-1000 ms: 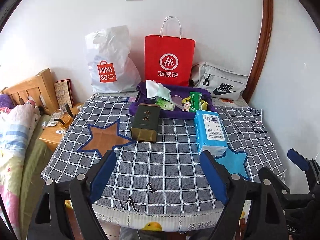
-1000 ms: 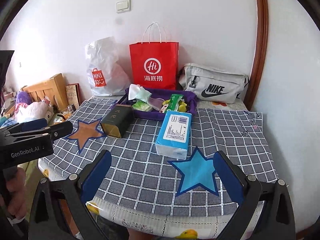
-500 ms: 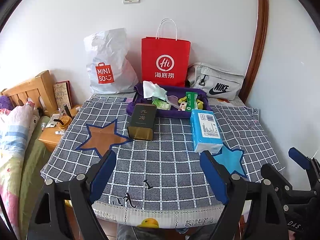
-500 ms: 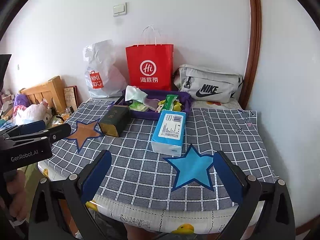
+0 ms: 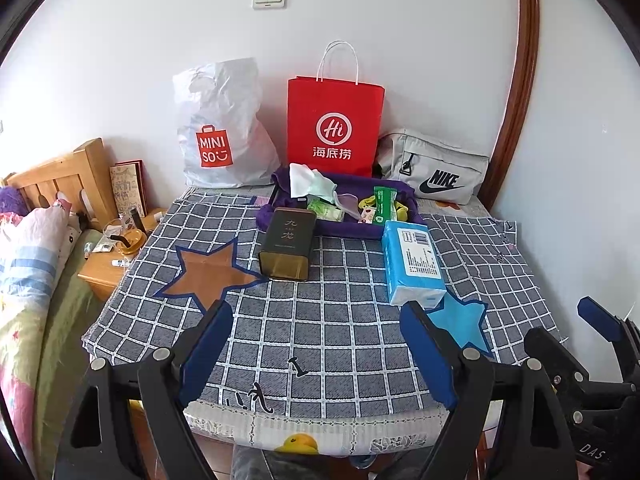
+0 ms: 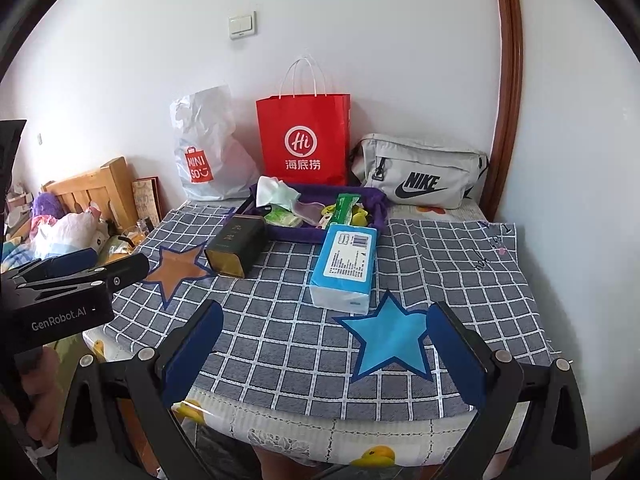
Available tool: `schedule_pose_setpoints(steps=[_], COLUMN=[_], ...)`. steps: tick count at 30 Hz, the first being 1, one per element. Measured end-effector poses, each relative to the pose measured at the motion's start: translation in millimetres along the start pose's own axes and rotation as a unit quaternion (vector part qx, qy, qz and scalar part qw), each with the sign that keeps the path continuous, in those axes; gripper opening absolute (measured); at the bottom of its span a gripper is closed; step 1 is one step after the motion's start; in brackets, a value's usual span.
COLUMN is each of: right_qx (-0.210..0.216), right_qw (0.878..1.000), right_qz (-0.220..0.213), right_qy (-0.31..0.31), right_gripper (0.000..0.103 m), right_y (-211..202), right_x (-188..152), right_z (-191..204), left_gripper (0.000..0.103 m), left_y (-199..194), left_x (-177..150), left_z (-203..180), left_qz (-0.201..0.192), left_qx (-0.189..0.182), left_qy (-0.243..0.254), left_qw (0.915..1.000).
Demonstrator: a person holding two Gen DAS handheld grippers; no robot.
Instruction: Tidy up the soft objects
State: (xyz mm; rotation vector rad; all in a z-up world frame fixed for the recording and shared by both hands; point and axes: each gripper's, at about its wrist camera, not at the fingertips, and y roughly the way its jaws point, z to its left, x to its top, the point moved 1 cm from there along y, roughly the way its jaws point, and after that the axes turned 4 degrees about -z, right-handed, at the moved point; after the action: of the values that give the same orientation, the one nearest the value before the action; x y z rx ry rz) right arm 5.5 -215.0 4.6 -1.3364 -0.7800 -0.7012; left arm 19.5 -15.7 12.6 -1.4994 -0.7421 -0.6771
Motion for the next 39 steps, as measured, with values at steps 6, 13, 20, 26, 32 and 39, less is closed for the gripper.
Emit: schedule_pose_setpoints(steps=[6, 13, 20, 26, 32, 39], right_qx=[0.002, 0.001, 0.001, 0.002, 0.002, 0.002], right_qw=[1.000, 1.000, 1.000, 1.000, 1.000, 1.000], right_qz=[-0.002, -0.002, -0.004, -0.006, -0.008, -0.009], right_qy=[0.000, -0.001, -0.001, 0.000, -0.001, 0.000], right_gripper=[0.100, 0.100, 0.100, 0.100, 0.100, 0.100], right_y=[-0.9, -1.4, -2.8, -5.0, -7.5, -8.8], right_x=[-0.1, -0.3, -0.3, -0.4, 0.0, -0.2], right_z=[0.3, -1.2, -1.4, -2.0, -2.5, -1.7], left_gripper=[0.085, 0.085, 0.085, 0.085, 0.085, 0.085], left_y=[-1.1, -5.4, -5.7, -6.2, -7.0, -7.1], left_x=[-0.6, -0.2, -0.4, -1.0, -1.9, -2.0], left_z=[2.0, 2.1, 1.8, 1.6, 0.7, -0.3], left_qz=[0.003, -0.003, -0.003, -0.003, -0.004, -0.004], left_qx=[0.000, -0.001, -0.001, -0.003, -0.002, -0.002], left_qy=[0.000, -0.002, -0.003, -0.003, -0.003, -0.002], left_qw=[1.0000, 1.0000, 1.0000, 1.0000, 1.0000, 1.0000])
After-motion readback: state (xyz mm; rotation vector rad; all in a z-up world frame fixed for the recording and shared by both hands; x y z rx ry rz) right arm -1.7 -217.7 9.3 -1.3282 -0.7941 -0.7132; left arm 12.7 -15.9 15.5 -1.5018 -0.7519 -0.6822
